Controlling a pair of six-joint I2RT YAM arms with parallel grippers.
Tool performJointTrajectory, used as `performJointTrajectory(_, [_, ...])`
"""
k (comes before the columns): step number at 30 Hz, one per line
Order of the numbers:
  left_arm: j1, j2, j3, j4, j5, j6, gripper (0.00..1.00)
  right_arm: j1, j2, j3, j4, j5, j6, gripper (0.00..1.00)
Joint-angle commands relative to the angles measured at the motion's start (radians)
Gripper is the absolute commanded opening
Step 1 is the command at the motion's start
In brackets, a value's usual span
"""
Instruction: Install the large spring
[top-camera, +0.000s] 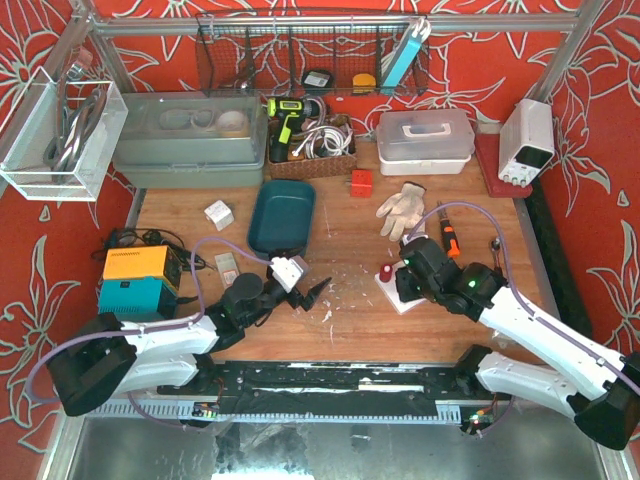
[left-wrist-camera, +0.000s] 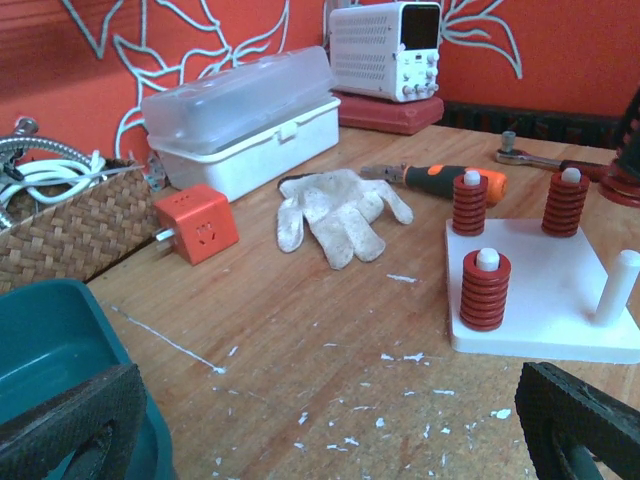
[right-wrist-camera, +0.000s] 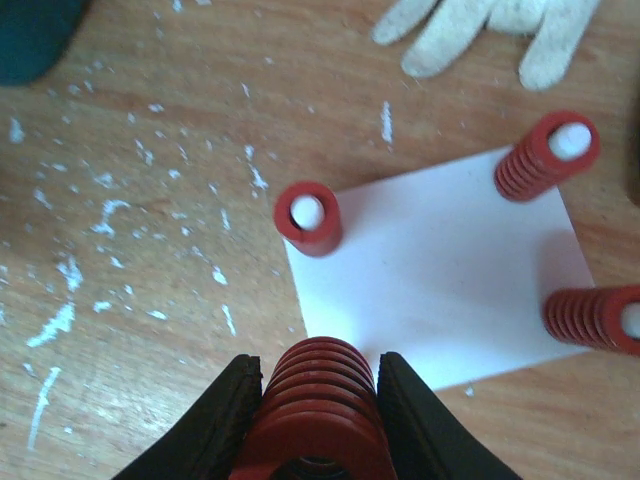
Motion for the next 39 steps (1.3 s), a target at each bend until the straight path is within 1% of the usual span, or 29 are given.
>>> performJointTrajectory(1, [-0.003,0.007,0.024,0.009,-0.015,-0.009,1.0,-0.004,-0.022,-0.044,-0.072,0.056,0.034,0.0])
performJointTrajectory(9, [-0.002,0.013,0.032,-0.003,-0.008,-0.011,1.0,-0.003,0.009,-0.075,-0.026,0.011,0.049,0.0])
performJointTrajectory(19, [-0.003,0.007,0.032,-0.003,-0.006,-0.008,1.0,-0.003,0.029,-0.106,0.003,0.014,0.053,0.0])
performJointTrajectory(34, [-0.003,0.003,0.03,-0.005,-0.003,-0.007,1.0,-0.004,0.083,-0.195,0.123,0.024,0.068,0.0])
performJointTrajectory(35, [-0.003,0.002,0.03,-0.005,-0.003,-0.006,1.0,-0.003,0.088,-0.202,0.132,0.025,0.071,0.01])
performJointTrajectory(39, [-0.003,0.002,0.03,-0.005,-0.005,-0.005,1.0,-0.004,0.108,-0.215,0.153,0.033,0.077,0.19])
